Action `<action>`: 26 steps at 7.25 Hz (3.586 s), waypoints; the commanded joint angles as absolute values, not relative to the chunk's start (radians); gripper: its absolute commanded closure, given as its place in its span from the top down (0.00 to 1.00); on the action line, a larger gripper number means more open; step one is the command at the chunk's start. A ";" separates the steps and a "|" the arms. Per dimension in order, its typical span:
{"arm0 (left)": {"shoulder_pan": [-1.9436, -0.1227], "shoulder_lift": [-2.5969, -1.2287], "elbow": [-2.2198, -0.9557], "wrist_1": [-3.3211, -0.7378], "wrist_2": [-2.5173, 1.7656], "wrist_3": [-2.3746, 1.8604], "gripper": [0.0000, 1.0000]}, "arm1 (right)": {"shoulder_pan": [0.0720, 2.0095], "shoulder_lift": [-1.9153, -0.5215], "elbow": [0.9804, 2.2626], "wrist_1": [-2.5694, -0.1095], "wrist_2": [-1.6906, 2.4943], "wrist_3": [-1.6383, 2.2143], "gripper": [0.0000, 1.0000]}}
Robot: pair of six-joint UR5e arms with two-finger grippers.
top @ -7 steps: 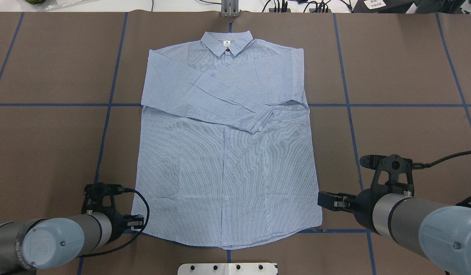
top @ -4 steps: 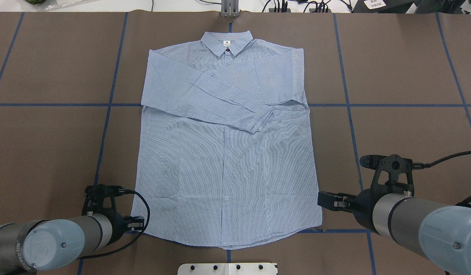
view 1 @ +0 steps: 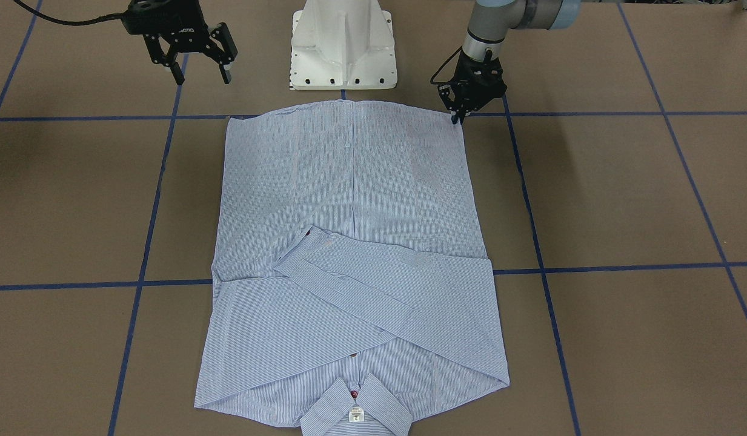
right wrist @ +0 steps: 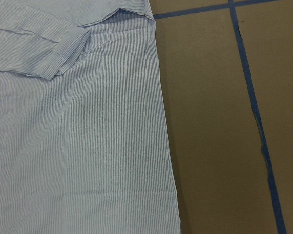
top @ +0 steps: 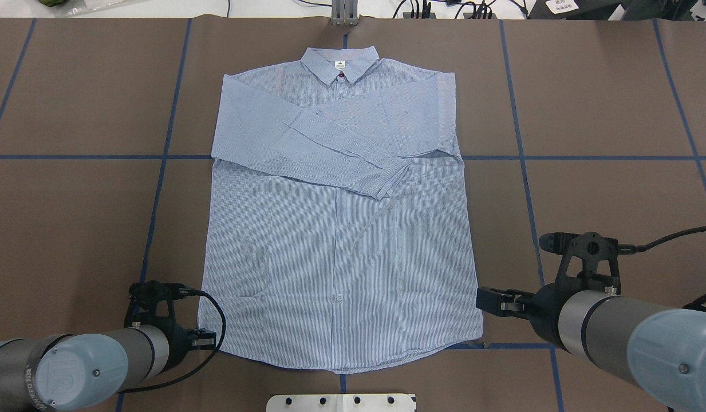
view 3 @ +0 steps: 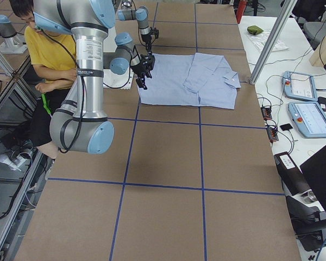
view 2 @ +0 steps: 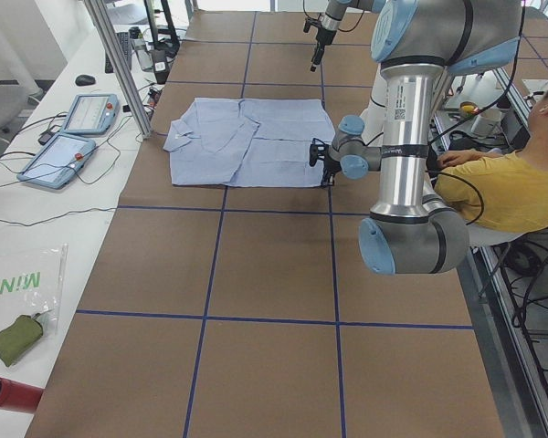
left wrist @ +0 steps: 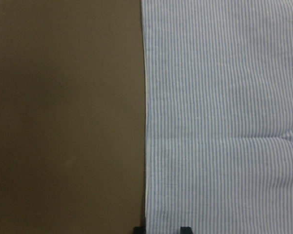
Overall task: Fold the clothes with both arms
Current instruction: 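Lower both grippers to the two bottom corners of the shirt hem, then close both grippers on the hem corners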
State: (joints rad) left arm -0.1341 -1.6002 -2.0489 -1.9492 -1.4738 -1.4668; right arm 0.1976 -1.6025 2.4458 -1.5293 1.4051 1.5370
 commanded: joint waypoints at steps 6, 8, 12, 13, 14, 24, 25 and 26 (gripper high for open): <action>-0.133 -1.623 -2.100 -1.954 -1.463 -1.466 0.00 | 0.132 -1.705 2.314 -1.240 1.292 1.657 1.00; -0.133 -1.623 -2.103 -1.956 -1.457 -1.465 0.00 | 0.082 -1.756 2.272 -1.180 1.225 1.673 0.95; -0.129 -1.621 -2.103 -1.954 -1.427 -1.459 0.00 | -0.003 -1.735 2.223 -1.234 1.161 1.764 0.51; -0.129 -1.623 -2.103 -1.954 -1.424 -1.459 0.00 | -0.005 -1.695 2.197 -1.261 1.157 1.775 0.51; -0.127 -1.621 -2.103 -1.954 -1.411 -1.457 0.00 | -0.015 -1.666 2.160 -1.261 1.135 1.776 0.51; -0.117 -1.620 -2.105 -1.954 -1.391 -1.459 0.00 | -0.041 -1.580 2.076 -1.266 1.111 1.778 0.40; -0.117 -1.620 -2.105 -1.954 -1.391 -1.459 0.00 | -0.040 -1.580 2.071 -1.266 1.106 1.778 0.39; -0.115 -1.621 -2.105 -1.954 -1.391 -1.459 0.00 | -0.038 -1.580 2.072 -1.266 1.104 1.776 0.27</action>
State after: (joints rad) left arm -0.1160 -1.6203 -2.1046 -1.9543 -1.3913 -1.4588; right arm -0.0393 -1.5818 2.0753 -1.2655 1.1073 1.7776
